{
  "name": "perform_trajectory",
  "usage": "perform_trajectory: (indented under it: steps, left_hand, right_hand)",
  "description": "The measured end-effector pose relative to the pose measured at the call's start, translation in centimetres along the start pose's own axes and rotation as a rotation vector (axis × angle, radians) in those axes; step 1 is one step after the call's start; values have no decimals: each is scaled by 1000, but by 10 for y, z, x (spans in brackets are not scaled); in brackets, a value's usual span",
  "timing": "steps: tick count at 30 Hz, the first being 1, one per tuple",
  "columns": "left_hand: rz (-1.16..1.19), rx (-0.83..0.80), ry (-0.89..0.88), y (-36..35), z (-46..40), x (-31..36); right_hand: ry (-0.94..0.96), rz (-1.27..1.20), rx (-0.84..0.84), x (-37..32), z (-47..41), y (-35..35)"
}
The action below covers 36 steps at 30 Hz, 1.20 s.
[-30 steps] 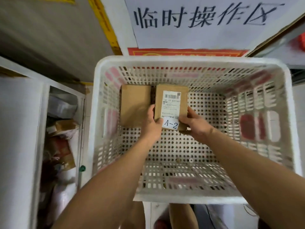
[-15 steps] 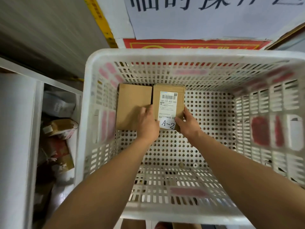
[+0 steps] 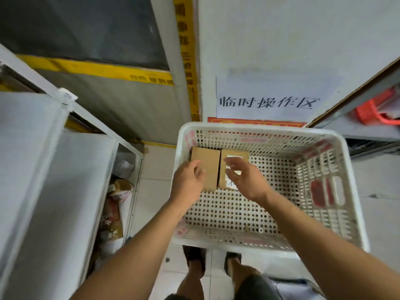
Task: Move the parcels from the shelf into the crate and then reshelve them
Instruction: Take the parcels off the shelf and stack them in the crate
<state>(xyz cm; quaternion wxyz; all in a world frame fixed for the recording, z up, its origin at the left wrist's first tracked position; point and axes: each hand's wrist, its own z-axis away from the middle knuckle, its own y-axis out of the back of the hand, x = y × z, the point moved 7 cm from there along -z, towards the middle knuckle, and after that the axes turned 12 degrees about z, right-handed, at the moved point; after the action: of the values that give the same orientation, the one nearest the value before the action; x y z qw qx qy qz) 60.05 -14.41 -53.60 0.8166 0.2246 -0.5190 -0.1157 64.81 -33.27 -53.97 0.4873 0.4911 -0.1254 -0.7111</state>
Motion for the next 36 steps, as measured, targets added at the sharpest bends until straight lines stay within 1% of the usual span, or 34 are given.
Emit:
perform_trajectory:
  steps: [5,7,9,11,15,20,24,28,33,36]
  left_hand:
    - [-147,178,-66,118,70,42]
    - [-177,331,-38,174,113,52]
    - [-196,395,-35,197,129,61]
    - [-181,515,16,236,170,69]
    - [-189,753,55,302,256,80]
    - [-190,1004,102,367,366,82]
    - [-203,1192,128,412,445,79]
    - [-205,1330,147,454,508,68]
    - [-226,1470,198,501,582,36]
    - [-258,1593,237,524,631,14]
  right_hand:
    - [246,179,6,-121,48,38]
    - [386,261,-18,-180,72,42]
    - [439,297,-5,-205,78,50]
    - [568,349,-27,-256,99,48]
    - [803,369,-70,-355,142,36]
    - [1068,367,-137,-456,214,8]
    - [1243,382,-203,-523,279,-22]
    - [1361,375,-229,-581,335,-57]
    - [1453,332,-279,-645,398,-116]
    - [1491,278,-340,-675,436,-158]
